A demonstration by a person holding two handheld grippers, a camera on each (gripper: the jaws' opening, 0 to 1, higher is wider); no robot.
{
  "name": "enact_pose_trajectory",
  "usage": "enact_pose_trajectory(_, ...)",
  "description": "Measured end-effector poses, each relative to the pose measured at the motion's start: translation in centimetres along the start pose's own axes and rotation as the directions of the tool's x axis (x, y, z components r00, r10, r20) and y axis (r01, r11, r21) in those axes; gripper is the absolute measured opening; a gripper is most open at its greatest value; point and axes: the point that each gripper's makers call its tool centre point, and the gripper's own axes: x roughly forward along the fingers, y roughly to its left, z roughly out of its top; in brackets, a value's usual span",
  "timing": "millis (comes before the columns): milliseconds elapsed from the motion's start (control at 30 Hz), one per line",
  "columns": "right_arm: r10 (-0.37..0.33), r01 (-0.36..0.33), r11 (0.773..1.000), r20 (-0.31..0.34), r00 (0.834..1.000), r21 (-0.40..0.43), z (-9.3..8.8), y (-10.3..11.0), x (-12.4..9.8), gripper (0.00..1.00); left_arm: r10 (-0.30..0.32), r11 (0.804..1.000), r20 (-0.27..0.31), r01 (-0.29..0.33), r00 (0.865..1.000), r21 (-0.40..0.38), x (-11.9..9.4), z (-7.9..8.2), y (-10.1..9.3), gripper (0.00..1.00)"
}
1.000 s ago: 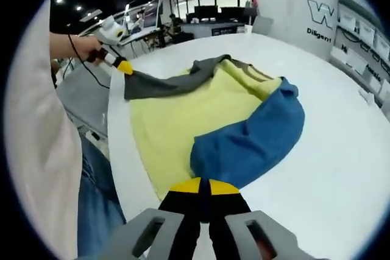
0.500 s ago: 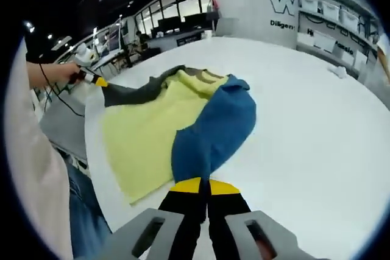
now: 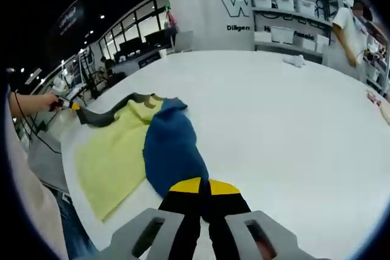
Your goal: Fold the garment on the visible template until the final outline fits inside the template.
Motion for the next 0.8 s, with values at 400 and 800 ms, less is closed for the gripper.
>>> enact_pose_trajectory(400,-0.115,0.105,0.985,0.064,0.991,0.140,2.2,-6.0,-1.2,0.00,0.085,0.996,-0.042,-0.085,0.995,0.007,1.4,1.0,3.5,0.05)
enact_pose_trajectory(800,-0.188,0.170,0.960,0.062,0.980,0.222,3.1,-9.5,-1.8,0.00,0.142,0.990,-0.070,-0.141,0.987,0.014,1.7,1.0,6.1,0.05)
